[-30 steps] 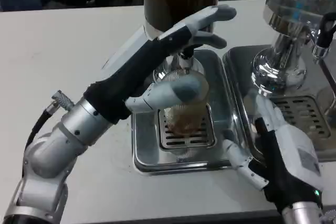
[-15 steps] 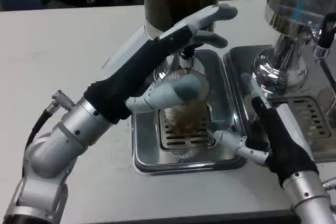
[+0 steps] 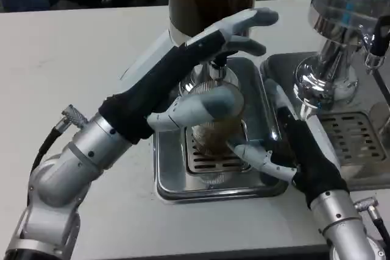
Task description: Grasp the cup under the faucet to collect the drink, then remove the cup.
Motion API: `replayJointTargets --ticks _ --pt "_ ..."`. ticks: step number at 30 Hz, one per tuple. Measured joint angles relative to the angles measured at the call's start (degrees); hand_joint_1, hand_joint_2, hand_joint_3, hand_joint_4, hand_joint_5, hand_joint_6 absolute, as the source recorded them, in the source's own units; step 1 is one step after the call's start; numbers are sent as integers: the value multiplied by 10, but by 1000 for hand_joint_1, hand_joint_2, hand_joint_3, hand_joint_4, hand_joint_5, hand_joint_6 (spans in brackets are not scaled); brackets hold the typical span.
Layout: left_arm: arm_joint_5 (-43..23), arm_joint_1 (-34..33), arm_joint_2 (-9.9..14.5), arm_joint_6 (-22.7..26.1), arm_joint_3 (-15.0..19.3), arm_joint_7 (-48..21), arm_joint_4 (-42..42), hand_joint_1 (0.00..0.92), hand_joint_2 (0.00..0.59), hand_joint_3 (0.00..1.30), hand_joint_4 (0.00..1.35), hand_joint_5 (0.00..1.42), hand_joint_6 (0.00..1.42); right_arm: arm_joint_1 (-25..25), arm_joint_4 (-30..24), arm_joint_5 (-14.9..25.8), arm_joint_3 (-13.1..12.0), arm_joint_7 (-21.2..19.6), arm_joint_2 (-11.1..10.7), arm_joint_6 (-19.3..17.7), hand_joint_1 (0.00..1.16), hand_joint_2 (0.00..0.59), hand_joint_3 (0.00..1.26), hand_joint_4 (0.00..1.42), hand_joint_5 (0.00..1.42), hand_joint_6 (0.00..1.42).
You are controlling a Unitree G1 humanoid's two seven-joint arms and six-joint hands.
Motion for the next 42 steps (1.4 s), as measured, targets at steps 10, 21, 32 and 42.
replayJointTargets --ticks 10,21,32,42 --pt "0 0 1 1 3 0 0 0 91 192 101 296 254 -20 33 8 0 15 11 -15 726 191 0 0 0 0" --pt "0 0 2 1 4 4 0 0 97 214 111 296 242 -27 42 6 9 22 16 -15 720 193 0 0 0 0" --pt "0 1 2 5 3 10 -3 0 97 215 112 296 240 -52 64 0 12 18 24 -15 709 195 0 0 0 0" --pt "2 5 2 6 3 16 -6 0 97 215 114 296 239 -57 76 0 16 19 27 -15 706 195 0 0 0 0"
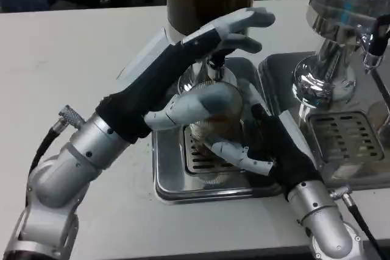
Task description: Grasp the cup under the faucet to collect the drink, then remove the cup.
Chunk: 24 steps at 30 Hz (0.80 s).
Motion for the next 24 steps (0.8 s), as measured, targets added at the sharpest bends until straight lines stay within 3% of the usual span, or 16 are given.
replayJointTargets --ticks 5,9,18,24 --pt "3 5 0 4 0 5 -8 0 97 215 114 296 234 -8 10 3 -1 1 6 0 705 195 0 0 0 0" --pt "3 12 0 4 7 16 -19 0 107 195 51 209 134 -10 15 4 -1 1 13 -3 705 195 0 0 0 0" --pt "-28 25 -1 3 56 44 -54 0 122 184 43 191 122 -10 17 4 -2 0 15 -9 705 195 0 0 0 0" --pt "-40 80 0 -5 96 60 -91 0 124 184 38 187 121 -10 19 6 -2 1 16 -12 705 195 0 0 0 0"
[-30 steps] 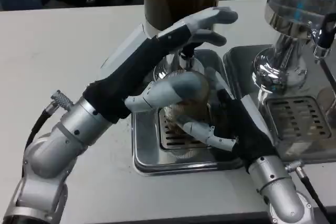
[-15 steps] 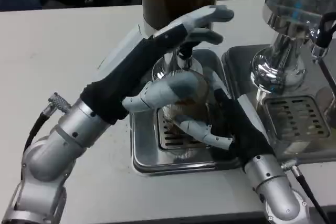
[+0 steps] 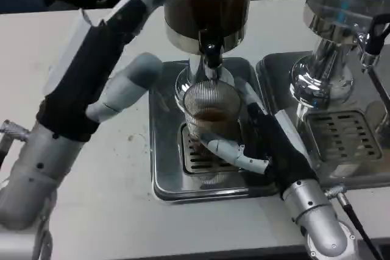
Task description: Grasp the cup under the faucet to collect the drink, then remove the cup.
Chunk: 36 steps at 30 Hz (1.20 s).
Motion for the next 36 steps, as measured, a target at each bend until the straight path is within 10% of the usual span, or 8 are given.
replayJointTargets --ticks 15,36 --pt "62 146 19 -9 89 65 52 0 130 28 0 0 0 -6 20 3 -1 1 4 -15 711 198 0 0 0 0" --pt "238 197 38 19 34 169 138 0 141 0 0 0 0 -28 73 16 -4 -1 22 -50 735 195 0 0 0 0"
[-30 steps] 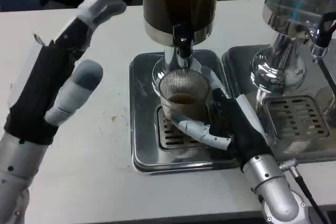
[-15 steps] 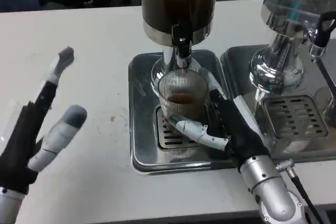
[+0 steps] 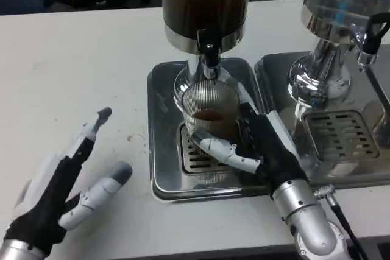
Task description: Grasp the cup under the faucet to collect the drink, then remove the cup.
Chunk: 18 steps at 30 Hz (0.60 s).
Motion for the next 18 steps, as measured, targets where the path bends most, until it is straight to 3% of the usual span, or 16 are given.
replayJointTargets --ticks 18 --pt "-3 14 5 4 -14 15 12 0 137 0 0 0 0 -44 64 0 4 -20 16 -16 805 180 0 0 0 20"
